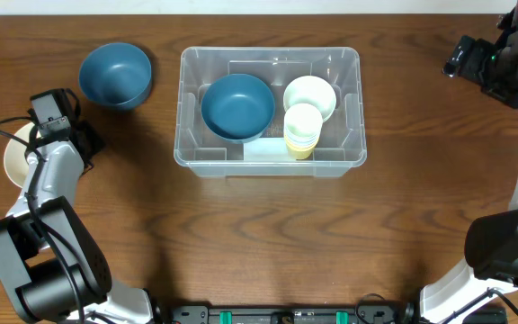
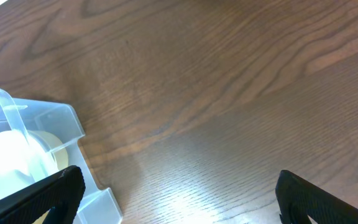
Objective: Pack container
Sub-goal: 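Lower the left gripper and grasp the cream bowl's rim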
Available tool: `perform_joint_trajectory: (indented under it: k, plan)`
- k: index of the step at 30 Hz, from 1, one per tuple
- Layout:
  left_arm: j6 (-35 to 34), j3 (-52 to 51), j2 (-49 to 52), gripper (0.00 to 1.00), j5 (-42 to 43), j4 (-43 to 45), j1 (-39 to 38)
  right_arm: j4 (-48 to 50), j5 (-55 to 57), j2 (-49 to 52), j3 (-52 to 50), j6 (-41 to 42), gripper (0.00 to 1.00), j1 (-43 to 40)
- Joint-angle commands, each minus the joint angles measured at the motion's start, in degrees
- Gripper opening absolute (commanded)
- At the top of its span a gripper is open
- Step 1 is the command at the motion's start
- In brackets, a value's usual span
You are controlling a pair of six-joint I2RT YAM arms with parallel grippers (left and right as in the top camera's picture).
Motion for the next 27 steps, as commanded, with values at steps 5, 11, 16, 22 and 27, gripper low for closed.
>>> perform_joint_trajectory:
  k: [5,11,16,22,27]
  plan:
    - [0.3,-0.5,0.2,0.28,-0.1,-0.1,0.2,0.0,0.0,-1.1,0.7,0.8,0.99,-0.2]
    - [0.1,-0.5,1.8,0.28,-0.1,0.2,0.2,0.0,0.0,-1.1,0.7,0.8,0.99,-0.2]
    - [0.1,-0.5,2.9,0.13,-0.1,0.9,0.2,0.0,0.0,-1.1,0.7,0.8,0.99,-0.2]
    - [-1.2,-0.5,2.9,0.06,-0.1,1.6,0.2,0.0,0.0,-1.1,0.7,0.8,0.99,-0.2]
    - [-1.2,-0.5,2.6,0.06,3.4,1.5,0.1,0.0,0.0,-1.1,0.7,0.8,0.99,-0.2]
